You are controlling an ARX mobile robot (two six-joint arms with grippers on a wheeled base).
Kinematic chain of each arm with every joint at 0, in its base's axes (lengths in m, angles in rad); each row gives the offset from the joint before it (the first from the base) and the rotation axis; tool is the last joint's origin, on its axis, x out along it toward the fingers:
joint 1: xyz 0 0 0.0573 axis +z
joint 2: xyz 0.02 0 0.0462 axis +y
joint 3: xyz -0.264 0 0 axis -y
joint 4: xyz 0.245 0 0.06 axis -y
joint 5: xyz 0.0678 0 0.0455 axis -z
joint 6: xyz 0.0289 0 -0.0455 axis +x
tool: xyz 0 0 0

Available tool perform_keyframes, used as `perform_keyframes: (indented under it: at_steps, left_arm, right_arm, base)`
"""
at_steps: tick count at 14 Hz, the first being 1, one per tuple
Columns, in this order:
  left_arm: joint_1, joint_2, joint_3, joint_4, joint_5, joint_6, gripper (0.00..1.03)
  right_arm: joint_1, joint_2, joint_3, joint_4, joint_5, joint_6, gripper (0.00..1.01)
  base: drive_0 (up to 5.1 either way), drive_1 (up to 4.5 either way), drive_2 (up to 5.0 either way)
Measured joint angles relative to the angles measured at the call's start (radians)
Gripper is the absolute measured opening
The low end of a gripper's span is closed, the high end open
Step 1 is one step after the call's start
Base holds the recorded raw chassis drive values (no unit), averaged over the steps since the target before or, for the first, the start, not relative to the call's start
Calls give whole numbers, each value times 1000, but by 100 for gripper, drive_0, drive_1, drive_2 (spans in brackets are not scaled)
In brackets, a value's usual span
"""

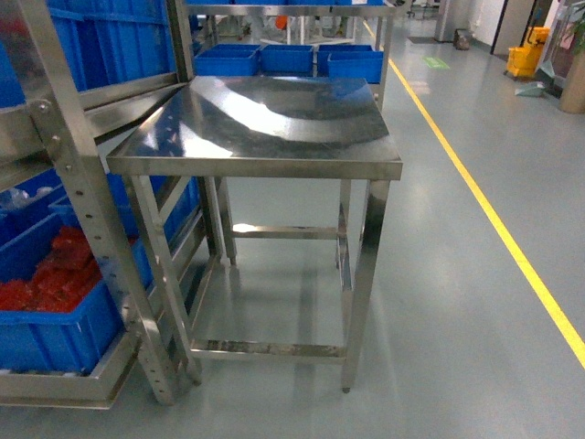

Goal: Sort blue parts and orange caps into right shelf containers

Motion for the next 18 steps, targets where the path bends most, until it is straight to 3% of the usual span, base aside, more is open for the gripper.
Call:
perform_keyframes:
  at_steps: [12,18]
  left_arm:
    - [0,0,0,-5,0,0,41]
    - [0,0,0,-2,1,0,41]
  right_arm:
    - [0,1,0,-8,0,0,43]
    - [0,0,0,-2,3,0,43]
  base:
    - [2,429,-424]
    - [-397,220,220]
